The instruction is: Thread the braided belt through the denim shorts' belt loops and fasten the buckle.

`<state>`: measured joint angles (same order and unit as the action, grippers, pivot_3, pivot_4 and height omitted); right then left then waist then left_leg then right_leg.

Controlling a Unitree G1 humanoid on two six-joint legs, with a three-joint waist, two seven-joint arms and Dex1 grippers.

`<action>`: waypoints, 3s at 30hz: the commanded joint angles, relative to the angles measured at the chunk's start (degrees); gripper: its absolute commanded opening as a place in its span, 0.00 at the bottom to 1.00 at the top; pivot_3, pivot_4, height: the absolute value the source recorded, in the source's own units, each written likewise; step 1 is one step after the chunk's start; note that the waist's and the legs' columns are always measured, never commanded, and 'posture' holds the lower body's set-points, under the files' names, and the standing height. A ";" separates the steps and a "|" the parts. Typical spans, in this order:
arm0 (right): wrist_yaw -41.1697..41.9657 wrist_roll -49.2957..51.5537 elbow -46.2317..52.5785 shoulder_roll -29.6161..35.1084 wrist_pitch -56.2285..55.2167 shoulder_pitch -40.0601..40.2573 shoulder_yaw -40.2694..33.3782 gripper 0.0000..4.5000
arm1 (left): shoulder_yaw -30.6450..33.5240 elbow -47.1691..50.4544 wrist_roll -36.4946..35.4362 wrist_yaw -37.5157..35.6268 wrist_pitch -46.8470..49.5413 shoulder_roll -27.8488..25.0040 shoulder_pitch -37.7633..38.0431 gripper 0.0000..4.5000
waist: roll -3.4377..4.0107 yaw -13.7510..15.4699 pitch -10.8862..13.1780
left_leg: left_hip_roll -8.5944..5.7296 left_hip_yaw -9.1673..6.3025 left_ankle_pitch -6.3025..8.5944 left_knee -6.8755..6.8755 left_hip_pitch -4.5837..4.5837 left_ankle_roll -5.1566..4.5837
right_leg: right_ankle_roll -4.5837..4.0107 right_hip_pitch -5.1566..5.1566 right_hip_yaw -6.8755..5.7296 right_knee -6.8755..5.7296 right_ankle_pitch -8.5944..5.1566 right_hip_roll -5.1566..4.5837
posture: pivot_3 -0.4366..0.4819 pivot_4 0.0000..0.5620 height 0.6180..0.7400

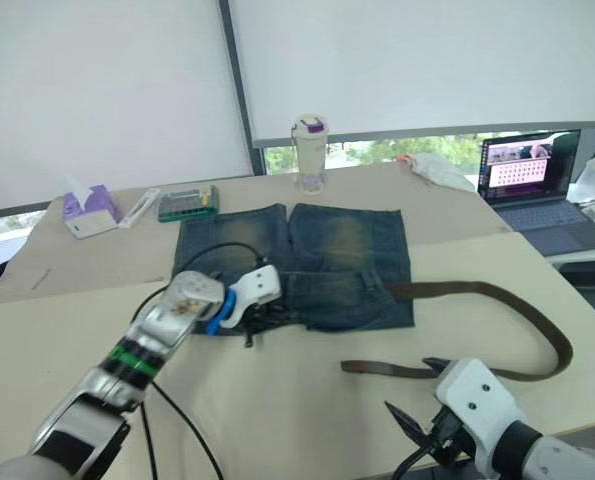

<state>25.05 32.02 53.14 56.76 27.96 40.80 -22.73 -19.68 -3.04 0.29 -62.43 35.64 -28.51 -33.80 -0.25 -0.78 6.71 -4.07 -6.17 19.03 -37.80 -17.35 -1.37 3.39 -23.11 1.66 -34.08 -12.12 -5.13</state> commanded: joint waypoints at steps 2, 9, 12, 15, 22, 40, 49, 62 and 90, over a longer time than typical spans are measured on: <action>5.10 -4.74 -6.42 3.83 2.63 -9.01 6.78 1.00 | 1.17 10.99 -4.43 2.38 10.15 0.79 5.18 0.01 | 0.03 0.51 0.01 | -0.03 0.03 0.05 -0.02 0.02 -0.08 | 0.01 0.04 0.02 -0.01 -0.01 -0.04 | 0.48 0.27 1.00; 10.25 -14.99 -19.89 4.97 2.12 -25.01 21.53 0.74 | 4.17 14.20 -10.95 1.82 11.13 1.49 5.30 0.39 | 0.03 1.59 0.04 | -0.07 -0.11 -0.10 -0.11 0.00 0.17 | -0.37 -0.07 -0.23 0.01 0.23 -0.14 | 0.48 0.27 1.00; 13.91 -16.00 -22.27 4.77 1.18 -28.05 23.60 0.50 | 6.72 17.23 -14.66 -0.05 9.90 -1.25 7.04 0.62 | 0.04 1.34 0.04 | -0.03 -0.11 -0.24 -0.09 -0.01 0.42 | -0.40 -0.12 -0.23 0.01 0.24 -0.11 | 0.48 0.27 1.00; 16.90 -12.17 -20.54 3.25 2.51 -27.72 20.71 0.28 | 9.88 18.51 -17.83 0.94 8.52 -1.25 8.35 0.85 | 0.04 1.30 0.05 | 0.00 -0.12 -0.24 -0.05 -0.08 0.44 | -0.40 -0.10 -0.23 0.01 0.24 -0.09 | 0.48 0.27 1.00; 21.90 1.25 -15.84 -1.37 8.04 -26.78 11.91 0.00 | 12.23 19.72 -28.12 -5.11 7.23 -1.51 8.90 1.00 | 0.04 1.52 0.10 | -0.02 -0.21 -0.23 -0.09 -0.06 0.42 | -0.51 -0.10 -0.31 0.03 0.31 -0.16 | 0.48 0.27 1.00; 22.32 7.66 -12.45 -2.20 17.09 -44.69 19.73 0.00 | 3.00 9.16 -29.14 -13.58 2.76 -1.30 -3.09 0.66 | 0.07 1.45 0.11 | -0.03 -0.30 -0.15 -0.09 -0.08 0.27 | -0.53 -0.13 -0.46 0.06 0.32 -0.14 | 0.48 0.27 1.00; 19.10 7.56 -11.68 -4.68 18.11 -45.23 18.42 0.18 | 0.79 3.99 -26.21 -12.46 0.83 1.06 -5.27 0.00 | 0.08 1.46 0.12 | -0.04 -0.35 -0.16 -0.09 -0.10 0.28 | -0.54 -0.16 -0.49 0.06 0.32 -0.15 | 0.48 0.27 1.00; -4.71 37.96 2.90 -12.62 21.23 -29.68 -1.84 0.46 | 15.25 0.51 -41.78 5.00 31.72 12.82 -9.83 0.00 | 0.03 1.47 0.17 | -0.06 -0.71 -0.12 -0.12 -0.21 0.19 | -0.53 -0.17 -0.71 0.01 0.32 -0.16 | 0.48 0.27 1.00; -23.96 47.82 -6.53 -30.47 10.55 -42.38 10.91 0.04 | 21.31 0.63 -53.87 8.60 42.78 10.77 -9.36 0.00 | 0.37 1.25 0.00 | -0.11 -0.77 -0.44 -0.04 -0.20 0.76 | -0.59 -0.30 -0.68 0.00 0.33 -0.10 | 0.48 0.27 1.00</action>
<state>1.39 78.03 45.21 26.57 42.76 0.61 -9.50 3.22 -4.13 -52.94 -53.17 77.62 -17.10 -43.86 0.12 0.47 6.71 -4.18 -6.94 18.58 -37.84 -17.55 -0.62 2.80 -23.41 0.98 -34.08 -11.79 -5.22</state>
